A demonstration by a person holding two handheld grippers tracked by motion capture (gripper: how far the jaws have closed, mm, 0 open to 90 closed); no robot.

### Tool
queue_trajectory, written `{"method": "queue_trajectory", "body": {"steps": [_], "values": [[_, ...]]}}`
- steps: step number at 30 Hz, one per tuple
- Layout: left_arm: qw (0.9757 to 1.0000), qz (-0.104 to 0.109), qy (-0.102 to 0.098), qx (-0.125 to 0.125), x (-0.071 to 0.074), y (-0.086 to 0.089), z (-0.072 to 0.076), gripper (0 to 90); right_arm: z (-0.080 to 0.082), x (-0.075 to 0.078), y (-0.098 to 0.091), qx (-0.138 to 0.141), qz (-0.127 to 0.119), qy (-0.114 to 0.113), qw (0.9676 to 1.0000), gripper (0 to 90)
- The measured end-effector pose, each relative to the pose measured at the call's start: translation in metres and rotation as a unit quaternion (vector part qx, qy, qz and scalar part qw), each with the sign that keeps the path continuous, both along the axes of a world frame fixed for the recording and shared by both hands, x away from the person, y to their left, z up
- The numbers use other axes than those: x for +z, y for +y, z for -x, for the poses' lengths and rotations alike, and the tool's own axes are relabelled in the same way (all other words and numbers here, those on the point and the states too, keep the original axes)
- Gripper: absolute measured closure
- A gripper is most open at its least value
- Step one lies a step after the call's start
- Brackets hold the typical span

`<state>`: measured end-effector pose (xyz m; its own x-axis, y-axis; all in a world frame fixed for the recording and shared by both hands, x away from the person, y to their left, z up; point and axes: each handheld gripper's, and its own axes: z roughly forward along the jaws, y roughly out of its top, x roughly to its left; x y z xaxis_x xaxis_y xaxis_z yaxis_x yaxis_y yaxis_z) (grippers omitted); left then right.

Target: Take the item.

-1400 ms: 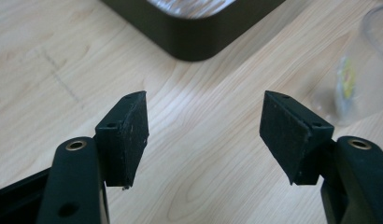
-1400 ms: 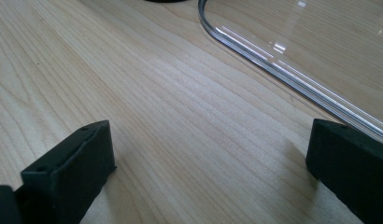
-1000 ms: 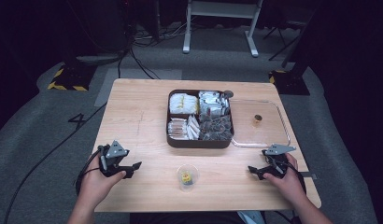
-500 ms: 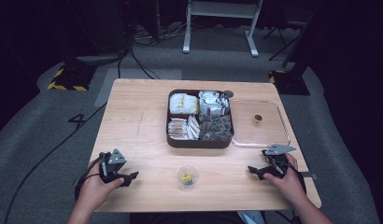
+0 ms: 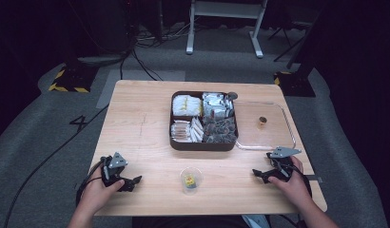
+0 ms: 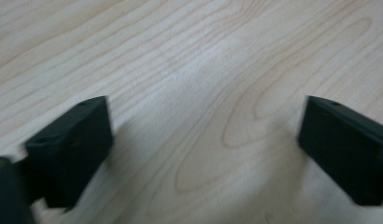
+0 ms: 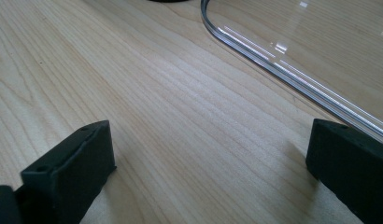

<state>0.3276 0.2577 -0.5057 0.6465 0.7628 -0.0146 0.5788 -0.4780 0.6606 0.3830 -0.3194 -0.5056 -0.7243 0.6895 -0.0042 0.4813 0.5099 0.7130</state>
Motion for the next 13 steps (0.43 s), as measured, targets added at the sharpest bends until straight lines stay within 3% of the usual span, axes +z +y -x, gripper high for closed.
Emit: {"method": "queue_trajectory", "body": {"steps": [13], "values": [[1.0000, 0.002, 0.000, 0.002, -0.0002, -0.0001, 0.0004, 0.2, 0.0001, 0.0000, 0.0001, 0.001, 0.000, 0.000, 1.0000, 1.0]]}}
